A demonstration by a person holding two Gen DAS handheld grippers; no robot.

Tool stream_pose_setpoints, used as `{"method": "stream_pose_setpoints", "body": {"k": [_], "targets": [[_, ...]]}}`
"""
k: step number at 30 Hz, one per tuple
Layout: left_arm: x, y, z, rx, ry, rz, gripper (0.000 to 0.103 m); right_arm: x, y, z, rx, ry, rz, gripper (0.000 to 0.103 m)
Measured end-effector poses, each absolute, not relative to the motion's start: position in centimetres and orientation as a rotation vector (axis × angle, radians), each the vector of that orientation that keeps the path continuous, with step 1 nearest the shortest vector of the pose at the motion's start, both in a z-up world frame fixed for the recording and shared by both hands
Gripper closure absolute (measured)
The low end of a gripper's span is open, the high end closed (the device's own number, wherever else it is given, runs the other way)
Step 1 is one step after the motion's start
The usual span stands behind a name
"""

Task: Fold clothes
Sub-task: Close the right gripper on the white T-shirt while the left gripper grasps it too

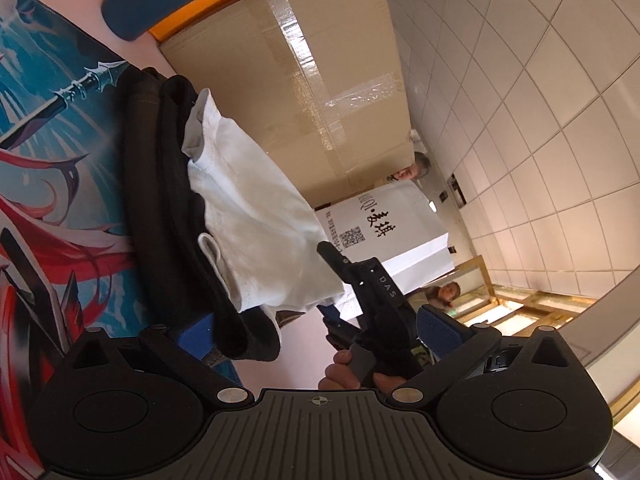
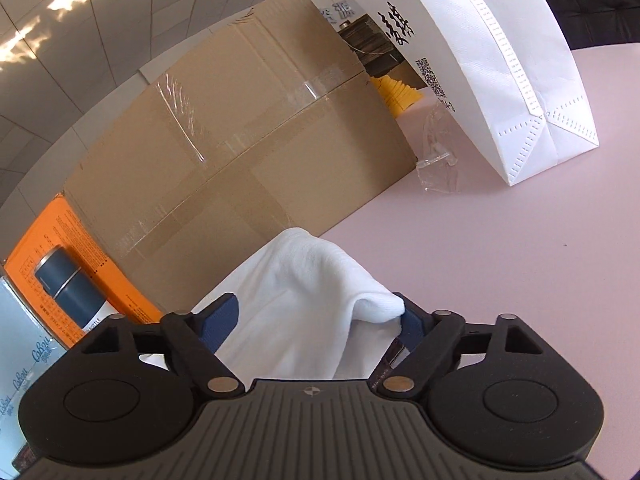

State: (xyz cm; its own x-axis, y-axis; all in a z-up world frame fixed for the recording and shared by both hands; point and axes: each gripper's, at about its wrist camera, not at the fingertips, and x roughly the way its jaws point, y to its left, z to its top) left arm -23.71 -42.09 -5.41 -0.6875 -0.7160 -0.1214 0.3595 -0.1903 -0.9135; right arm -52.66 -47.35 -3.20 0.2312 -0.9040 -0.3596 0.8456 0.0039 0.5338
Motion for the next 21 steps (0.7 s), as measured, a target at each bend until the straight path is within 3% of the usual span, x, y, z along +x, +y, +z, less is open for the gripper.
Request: {"method": "stream_pose_setpoints", "body": {"k": [1,3,5,13,17,19,20,21], "targets": [[-23.9,-42.3,-5.2,-0.428,1.346,-1.943,0.0,-52.1,-47.1,-2.8,0.72,-0.081,-1.386,0.053],[-24.4,-43.2,-5.6,-0.417,1.376,-1.929,0.0,-51.4,-46.9,-2.4,0.689,-0.064,-1.365,0.076],[-24.5,-43.9,-6.4,-0.423,1.393,-1.922,0.0,-50.8,-46.7,-2.2,0.694,-0.066,-1.348,0.083],[-23.4,-43.6,-6.5,-0.424,1.272,-1.911,0.001,-50.5,-42.6,-1.3,0.735,-0.156,-1.168,0.089],[-23.6,-43.0,-5.8,-0.362,1.169,-1.879,0.018,-50.8,-40.3,-1.2,0.797,-0.231,-1.099,0.089],[-23.5,-42.9,-5.8,-0.337,1.148,-1.861,0.034,-50.6,-39.5,-1.2,0.784,-0.232,-1.115,0.089],[-23.4,-43.0,-5.8,-0.322,1.146,-1.851,0.052,-50.4,-39.6,-1.2,0.76,-0.217,-1.146,0.089],[-23.3,-43.0,-5.9,-0.308,1.146,-1.845,0.074,-50.3,-39.8,-1.2,0.735,-0.201,-1.178,0.081]]}}
